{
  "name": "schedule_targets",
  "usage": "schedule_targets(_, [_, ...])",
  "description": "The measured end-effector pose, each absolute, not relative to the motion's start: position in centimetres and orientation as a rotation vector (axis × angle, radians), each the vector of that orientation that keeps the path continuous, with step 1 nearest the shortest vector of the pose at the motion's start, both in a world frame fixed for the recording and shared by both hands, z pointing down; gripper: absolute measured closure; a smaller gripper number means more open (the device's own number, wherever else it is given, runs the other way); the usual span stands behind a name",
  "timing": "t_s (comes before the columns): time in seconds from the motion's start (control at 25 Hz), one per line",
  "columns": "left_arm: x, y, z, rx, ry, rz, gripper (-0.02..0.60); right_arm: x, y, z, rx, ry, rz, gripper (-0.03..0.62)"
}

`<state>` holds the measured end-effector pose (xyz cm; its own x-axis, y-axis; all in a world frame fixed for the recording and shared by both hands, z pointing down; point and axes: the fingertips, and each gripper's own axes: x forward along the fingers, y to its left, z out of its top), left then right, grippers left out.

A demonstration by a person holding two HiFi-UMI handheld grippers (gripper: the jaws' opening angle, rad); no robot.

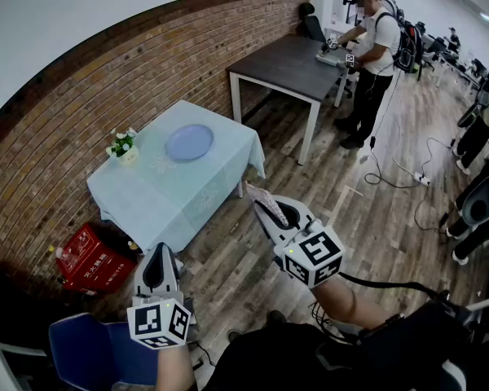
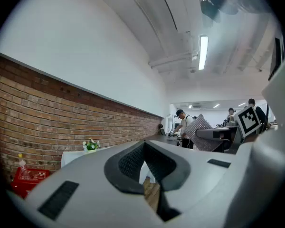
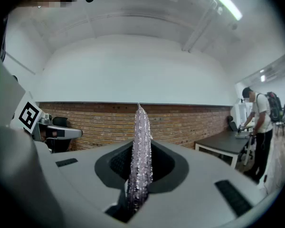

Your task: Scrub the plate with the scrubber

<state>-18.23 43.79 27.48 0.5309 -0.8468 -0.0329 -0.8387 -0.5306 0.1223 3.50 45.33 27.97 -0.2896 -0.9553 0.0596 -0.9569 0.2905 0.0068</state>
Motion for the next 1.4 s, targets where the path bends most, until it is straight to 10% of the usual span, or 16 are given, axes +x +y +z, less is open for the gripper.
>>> schedule_targets(1.4, [-21.6, 42.6, 28.6, 2.676, -1.403, -0.178, 0.571, 0.4, 45.3, 27.5, 1.902, -2.483, 0.054, 0.53])
